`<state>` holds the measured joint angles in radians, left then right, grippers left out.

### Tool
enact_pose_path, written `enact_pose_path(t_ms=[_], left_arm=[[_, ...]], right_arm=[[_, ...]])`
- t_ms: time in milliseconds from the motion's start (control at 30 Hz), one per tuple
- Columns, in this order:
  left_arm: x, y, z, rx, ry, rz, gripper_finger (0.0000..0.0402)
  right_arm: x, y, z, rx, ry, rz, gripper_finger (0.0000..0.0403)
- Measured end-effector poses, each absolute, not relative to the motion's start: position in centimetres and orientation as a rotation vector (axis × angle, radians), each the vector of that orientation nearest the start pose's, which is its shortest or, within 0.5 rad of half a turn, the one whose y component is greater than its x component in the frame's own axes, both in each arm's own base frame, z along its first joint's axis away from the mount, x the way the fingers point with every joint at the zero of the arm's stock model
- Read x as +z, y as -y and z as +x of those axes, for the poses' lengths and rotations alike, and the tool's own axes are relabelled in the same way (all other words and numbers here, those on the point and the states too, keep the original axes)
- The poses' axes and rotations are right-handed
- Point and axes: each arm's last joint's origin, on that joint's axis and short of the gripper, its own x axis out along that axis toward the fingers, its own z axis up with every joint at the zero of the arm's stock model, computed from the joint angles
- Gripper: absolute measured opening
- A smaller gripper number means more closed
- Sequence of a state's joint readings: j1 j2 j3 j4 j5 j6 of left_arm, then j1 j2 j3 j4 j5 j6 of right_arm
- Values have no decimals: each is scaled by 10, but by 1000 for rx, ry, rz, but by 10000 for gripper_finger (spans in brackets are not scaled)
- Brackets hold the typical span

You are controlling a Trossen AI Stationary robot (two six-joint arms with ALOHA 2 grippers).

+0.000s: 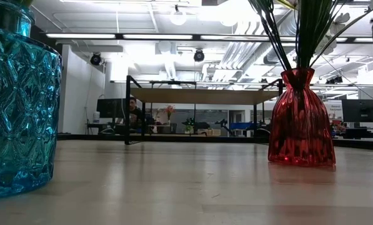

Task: Pick and place flowers into a vace then onto a shelf
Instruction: Put the red transparent flower vase on the shelf

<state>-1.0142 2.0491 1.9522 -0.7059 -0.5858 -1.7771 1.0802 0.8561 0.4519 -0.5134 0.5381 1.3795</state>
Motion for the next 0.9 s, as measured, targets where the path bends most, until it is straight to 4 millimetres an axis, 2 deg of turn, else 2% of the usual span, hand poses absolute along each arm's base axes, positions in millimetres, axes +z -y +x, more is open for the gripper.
enact_pose_path(t_ms=[133,333,533,900], left_arm=[[308,378,254,181,-698,-1109,239],[309,379,254,163,-715,-1124,239],[310,381,254,143,-736,-1136,239],[309,383,253,110,-814,-1141,239]], right_arm=[[157,-141,98,34,-648,717,211],[121,-135,100,79,-499,823,206],[113,-129,106,7,-321,765,208],[114,-152,143,-122,-266,466,208]])
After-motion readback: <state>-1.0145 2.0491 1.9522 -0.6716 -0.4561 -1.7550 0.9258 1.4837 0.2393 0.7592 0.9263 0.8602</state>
